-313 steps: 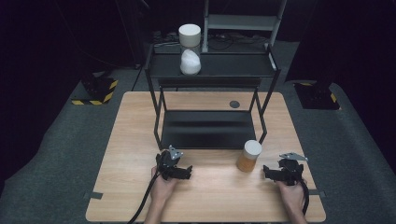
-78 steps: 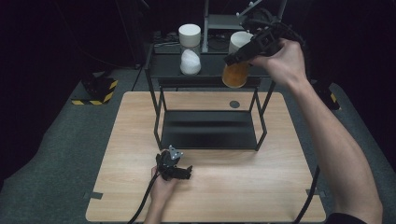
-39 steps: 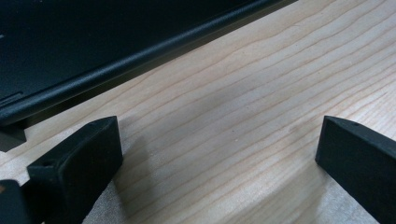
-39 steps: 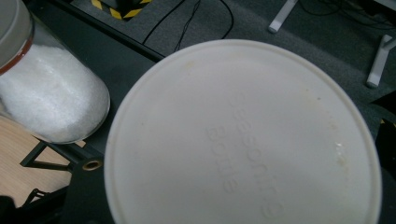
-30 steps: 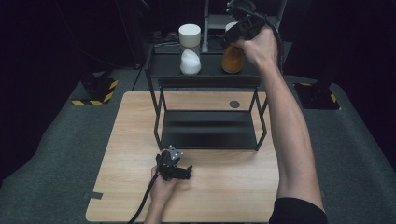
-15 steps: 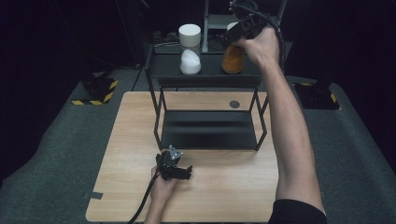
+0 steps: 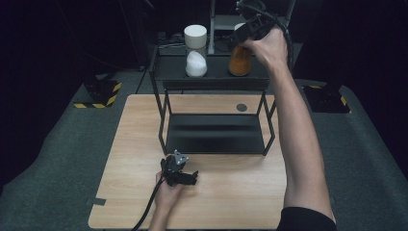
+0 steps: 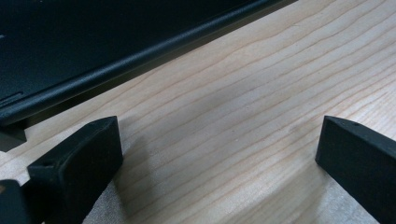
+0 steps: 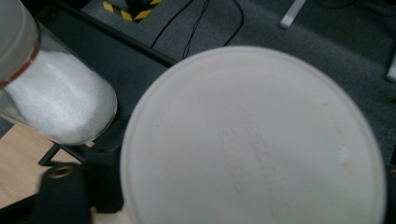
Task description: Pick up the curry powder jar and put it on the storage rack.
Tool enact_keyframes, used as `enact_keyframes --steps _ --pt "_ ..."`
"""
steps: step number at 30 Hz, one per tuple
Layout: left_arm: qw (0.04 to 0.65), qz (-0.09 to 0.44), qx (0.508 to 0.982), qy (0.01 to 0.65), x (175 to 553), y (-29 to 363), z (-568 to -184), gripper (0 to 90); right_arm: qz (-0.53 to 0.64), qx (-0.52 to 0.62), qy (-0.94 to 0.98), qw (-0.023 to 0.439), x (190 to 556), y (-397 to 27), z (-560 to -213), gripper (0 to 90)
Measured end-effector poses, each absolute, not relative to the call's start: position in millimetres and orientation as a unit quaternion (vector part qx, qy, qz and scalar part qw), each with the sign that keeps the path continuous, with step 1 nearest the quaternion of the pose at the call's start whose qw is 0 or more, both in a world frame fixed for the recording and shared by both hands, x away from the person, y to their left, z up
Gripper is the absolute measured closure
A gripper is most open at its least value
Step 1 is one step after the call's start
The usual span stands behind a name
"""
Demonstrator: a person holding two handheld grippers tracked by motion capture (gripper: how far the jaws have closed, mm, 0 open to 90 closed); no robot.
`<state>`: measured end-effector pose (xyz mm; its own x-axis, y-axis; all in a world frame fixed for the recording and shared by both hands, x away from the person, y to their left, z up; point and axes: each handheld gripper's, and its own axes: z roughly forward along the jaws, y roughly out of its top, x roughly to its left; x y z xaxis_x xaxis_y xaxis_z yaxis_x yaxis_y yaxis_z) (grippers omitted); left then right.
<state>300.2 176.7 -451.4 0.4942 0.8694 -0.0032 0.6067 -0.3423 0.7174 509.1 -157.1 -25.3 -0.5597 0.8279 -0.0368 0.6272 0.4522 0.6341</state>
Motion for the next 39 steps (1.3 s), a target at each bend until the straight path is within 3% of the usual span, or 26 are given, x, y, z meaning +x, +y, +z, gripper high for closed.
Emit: enact_keyframes --steps 4,9,25,39 --pt "0.337 0.195 0.796 0.464 300 177 -451 0.5 0.304 0.438 0.825 0.188 500 -159 -24 6.1" --pt "0.337 0.195 0.796 0.463 300 177 -451 0.5 0.305 0.436 0.826 0.187 496 -165 -25 2.9" --pt "0.337 0.195 0.796 0.463 300 177 -451 0.5 0.316 0.406 0.834 0.199 465 -196 -38 2.6" --pt "0.337 0.194 0.797 0.463 300 177 -451 0.6 0.309 0.382 0.849 0.195 443 -220 -70 2.5"
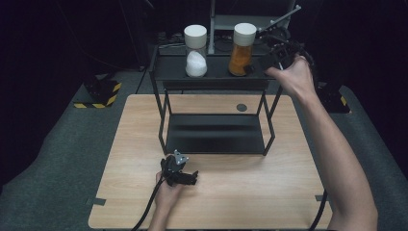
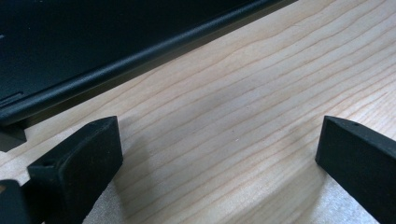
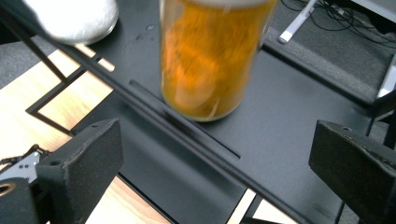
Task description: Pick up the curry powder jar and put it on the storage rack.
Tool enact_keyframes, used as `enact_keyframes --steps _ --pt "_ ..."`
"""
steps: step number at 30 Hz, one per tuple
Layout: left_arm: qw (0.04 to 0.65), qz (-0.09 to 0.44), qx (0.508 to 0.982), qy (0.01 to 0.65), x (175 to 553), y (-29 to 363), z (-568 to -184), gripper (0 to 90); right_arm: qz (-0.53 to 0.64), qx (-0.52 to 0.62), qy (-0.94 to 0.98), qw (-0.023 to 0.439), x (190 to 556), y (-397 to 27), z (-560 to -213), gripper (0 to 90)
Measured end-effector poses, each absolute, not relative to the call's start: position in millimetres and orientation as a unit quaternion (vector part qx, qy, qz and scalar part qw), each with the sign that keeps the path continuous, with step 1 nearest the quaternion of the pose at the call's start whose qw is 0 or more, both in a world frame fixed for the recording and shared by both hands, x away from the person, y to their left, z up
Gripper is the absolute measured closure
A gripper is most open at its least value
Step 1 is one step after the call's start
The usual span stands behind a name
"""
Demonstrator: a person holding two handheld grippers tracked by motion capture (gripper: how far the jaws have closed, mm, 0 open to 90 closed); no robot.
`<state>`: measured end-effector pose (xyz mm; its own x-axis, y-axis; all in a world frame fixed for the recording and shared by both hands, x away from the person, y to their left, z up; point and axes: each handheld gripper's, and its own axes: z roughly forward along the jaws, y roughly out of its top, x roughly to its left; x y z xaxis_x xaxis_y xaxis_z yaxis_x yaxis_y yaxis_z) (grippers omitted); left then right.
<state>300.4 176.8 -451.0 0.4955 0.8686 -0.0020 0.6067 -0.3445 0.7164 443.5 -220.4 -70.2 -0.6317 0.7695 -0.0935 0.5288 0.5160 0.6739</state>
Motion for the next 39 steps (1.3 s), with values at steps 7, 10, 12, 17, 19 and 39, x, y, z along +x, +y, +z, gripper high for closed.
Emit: enact_keyframes --steps 7,10,12,17,19,39 --pt "0.336 0.194 0.797 0.462 301 177 -451 0.5 0.308 0.364 0.853 0.21 424 -223 -82 3.5" --pt "0.337 0.195 0.796 0.464 300 177 -451 0.5 0.308 0.359 0.857 0.205 420 -224 -87 3.5" --pt "0.337 0.195 0.796 0.463 300 177 -451 0.6 0.313 0.357 0.858 0.196 419 -228 -94 3.5" --pt "0.337 0.195 0.796 0.463 300 177 -451 0.5 0.317 0.356 0.857 0.193 415 -232 -105 3.6" --pt "0.337 0.195 0.796 0.463 300 177 -451 0.5 0.319 0.356 0.858 0.19 413 -234 -109 3.9" --pt "0.337 0.195 0.796 0.463 300 177 -451 0.5 0.329 0.375 0.851 0.165 390 -268 -188 4.4"
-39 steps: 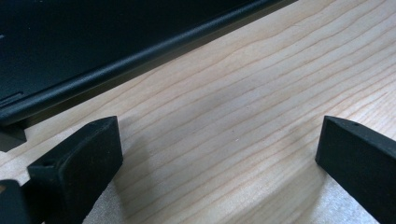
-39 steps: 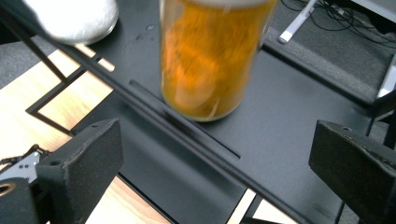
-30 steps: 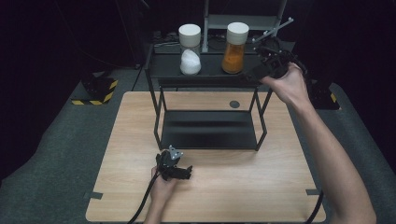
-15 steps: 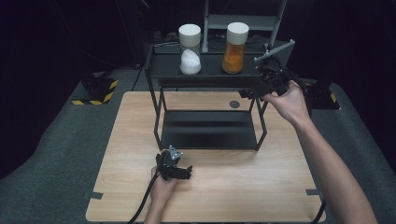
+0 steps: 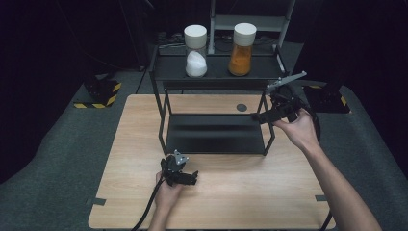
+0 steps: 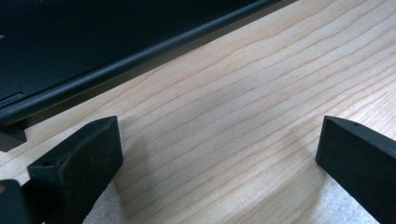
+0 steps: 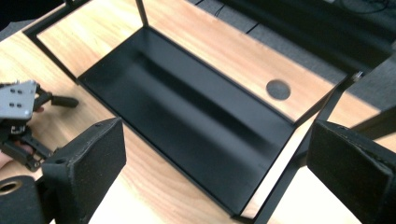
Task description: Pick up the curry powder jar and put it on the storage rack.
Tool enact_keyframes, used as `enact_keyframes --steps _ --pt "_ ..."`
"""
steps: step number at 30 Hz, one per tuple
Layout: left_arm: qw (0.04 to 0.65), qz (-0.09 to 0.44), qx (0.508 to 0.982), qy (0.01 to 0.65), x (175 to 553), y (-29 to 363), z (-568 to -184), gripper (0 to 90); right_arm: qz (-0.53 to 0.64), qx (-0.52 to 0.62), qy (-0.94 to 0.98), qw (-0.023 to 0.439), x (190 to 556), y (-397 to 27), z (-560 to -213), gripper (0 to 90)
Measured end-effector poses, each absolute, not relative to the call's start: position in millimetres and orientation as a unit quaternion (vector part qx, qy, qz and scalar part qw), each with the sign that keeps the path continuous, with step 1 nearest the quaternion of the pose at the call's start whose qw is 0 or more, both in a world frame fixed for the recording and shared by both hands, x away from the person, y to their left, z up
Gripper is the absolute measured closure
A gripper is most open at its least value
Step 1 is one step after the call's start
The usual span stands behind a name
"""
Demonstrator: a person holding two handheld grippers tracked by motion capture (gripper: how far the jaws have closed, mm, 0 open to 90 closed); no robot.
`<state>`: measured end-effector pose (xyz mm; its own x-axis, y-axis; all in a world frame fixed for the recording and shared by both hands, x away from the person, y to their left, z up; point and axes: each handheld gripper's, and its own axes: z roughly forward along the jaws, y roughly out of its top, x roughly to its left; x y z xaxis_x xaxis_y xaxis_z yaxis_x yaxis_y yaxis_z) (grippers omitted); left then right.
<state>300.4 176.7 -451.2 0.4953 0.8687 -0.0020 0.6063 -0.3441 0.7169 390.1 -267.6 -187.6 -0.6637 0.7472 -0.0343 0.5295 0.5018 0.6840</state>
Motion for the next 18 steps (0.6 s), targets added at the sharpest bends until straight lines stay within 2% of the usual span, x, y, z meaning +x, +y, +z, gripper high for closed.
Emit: enact_keyframes --steps 18 --pt "0.337 0.195 0.796 0.463 300 177 -451 0.5 0.341 0.401 0.838 0.142 374 -282 -258 4.8"
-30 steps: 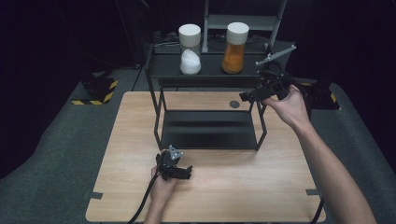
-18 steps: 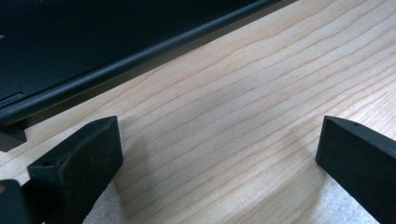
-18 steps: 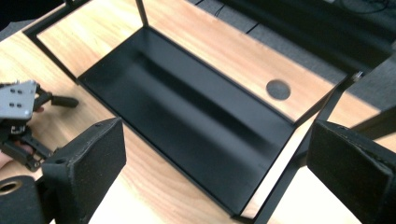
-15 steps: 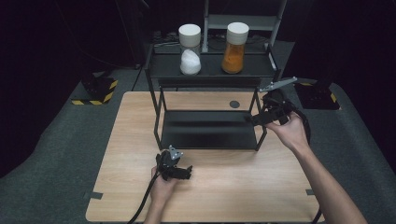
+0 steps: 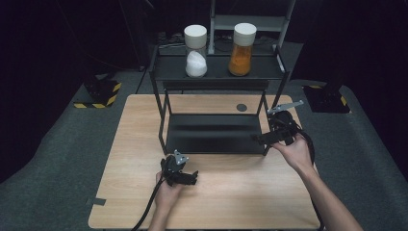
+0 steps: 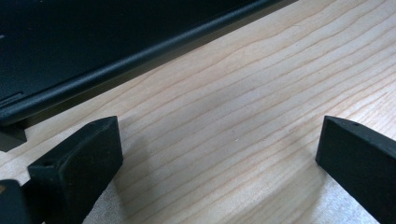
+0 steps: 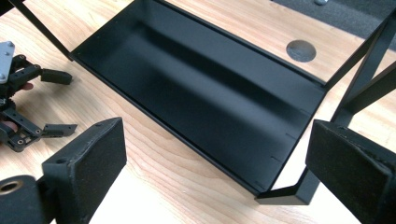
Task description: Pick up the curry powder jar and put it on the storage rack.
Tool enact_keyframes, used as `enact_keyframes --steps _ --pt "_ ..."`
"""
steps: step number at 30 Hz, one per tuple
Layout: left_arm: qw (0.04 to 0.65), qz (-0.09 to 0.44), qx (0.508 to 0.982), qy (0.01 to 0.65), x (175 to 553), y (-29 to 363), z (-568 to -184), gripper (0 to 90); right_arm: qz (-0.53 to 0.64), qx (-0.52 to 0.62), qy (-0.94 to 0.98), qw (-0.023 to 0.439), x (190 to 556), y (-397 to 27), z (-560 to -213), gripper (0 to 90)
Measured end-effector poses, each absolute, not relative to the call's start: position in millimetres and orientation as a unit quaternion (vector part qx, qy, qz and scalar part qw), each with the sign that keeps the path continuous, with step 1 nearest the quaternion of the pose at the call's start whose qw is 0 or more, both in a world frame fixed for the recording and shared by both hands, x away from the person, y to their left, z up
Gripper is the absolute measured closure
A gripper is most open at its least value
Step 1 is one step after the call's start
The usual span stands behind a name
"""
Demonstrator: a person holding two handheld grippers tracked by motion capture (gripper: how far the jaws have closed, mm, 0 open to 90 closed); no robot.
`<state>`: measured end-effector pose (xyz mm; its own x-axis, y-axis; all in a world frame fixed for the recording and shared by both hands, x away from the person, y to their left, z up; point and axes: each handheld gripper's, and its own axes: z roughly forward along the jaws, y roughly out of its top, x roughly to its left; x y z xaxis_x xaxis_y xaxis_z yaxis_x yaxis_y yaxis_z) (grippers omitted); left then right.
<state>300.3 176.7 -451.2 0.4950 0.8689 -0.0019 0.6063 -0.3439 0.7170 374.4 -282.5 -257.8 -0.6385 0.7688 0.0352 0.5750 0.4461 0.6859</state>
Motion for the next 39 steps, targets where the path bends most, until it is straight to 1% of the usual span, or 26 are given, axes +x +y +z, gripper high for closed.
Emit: enact_keyframes --steps 9,26,33,39 --pt "0.337 0.195 0.796 0.463 300 177 -451 0.5 0.336 0.405 0.839 0.135 373 -279 -281 5.1" --pt "0.337 0.195 0.796 0.463 300 177 -451 0.5 0.324 0.42 0.835 0.145 361 -272 -328 5.5" --pt "0.337 0.195 0.796 0.463 300 177 -451 0.5 0.307 0.42 0.84 0.154 356 -260 -344 5.5" --pt "0.337 0.195 0.796 0.463 300 177 -451 0.5 0.294 0.421 0.844 0.153 353 -250 -361 5.5"
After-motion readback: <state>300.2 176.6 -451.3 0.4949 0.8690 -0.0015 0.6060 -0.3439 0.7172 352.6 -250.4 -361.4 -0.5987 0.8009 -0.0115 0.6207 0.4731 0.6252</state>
